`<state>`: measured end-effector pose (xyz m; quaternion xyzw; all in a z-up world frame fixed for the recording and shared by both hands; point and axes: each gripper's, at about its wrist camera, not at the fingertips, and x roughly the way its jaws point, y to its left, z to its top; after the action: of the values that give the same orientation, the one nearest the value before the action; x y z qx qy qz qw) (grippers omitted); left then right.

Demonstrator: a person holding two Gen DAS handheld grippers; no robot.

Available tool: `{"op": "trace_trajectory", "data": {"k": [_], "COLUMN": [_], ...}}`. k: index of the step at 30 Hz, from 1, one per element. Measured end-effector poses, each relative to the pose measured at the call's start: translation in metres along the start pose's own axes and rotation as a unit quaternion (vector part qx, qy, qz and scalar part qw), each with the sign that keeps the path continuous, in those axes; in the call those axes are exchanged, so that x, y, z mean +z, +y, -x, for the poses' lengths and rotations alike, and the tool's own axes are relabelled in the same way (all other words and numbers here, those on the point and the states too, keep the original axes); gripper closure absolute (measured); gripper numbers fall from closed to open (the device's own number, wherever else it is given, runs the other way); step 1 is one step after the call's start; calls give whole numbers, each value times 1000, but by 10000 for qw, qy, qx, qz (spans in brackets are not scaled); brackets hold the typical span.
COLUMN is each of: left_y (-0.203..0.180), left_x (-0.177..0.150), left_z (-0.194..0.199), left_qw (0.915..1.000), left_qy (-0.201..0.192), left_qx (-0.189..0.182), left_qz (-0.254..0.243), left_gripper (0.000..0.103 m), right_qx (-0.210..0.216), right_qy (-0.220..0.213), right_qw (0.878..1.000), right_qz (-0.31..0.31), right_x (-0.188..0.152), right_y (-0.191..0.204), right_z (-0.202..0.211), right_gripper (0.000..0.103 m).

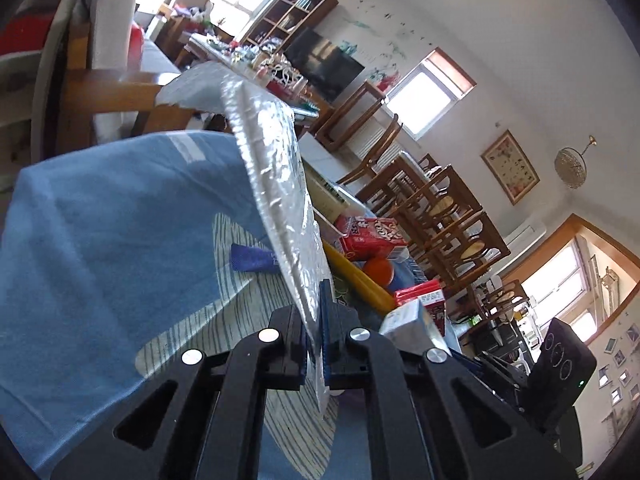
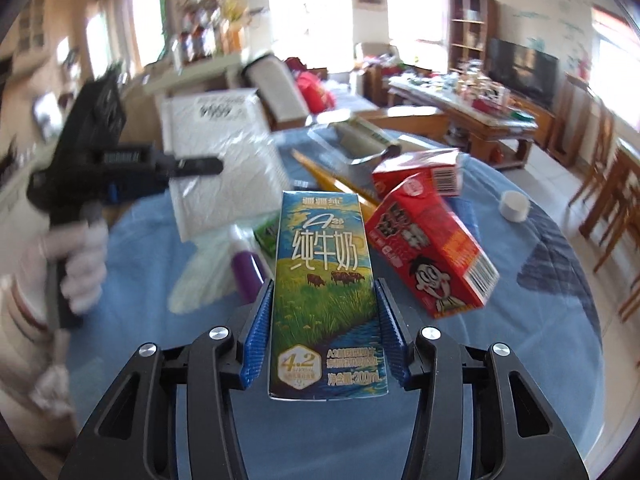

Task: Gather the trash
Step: 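Grasp the silver foil bag with left tool while right tool grasps the milk carton, then carry the foil bag and milk carton over the black bin with both tools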

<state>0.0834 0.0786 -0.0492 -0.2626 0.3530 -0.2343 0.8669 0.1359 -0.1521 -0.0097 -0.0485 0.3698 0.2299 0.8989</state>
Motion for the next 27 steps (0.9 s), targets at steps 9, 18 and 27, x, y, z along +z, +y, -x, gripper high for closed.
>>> {"op": "trace_trajectory", "data": {"k": [9, 18, 27], "left_y": [-42, -120, -205], "left_x": [-8, -39, -102], "left_z": [34, 28, -27], "left_qw": [9974, 9838, 9505], "left_qy": [-275, 66, 868], "left_qx": [-347, -1233, -2153], "left_qz": [-573, -1296, -2066], "left_gripper": [97, 97, 97], "right_qx": [-71, -1556, -3036], "right_qy": [-823, -1004, -798], "right_qw": [9940, 9778, 9416], "right_qz": [-721, -980, -1218], "right_x": [-11, -37, -111], "right_y": [11, 2, -41], "right_z": [70, 150, 225], "right_gripper": [54, 54, 54]}}
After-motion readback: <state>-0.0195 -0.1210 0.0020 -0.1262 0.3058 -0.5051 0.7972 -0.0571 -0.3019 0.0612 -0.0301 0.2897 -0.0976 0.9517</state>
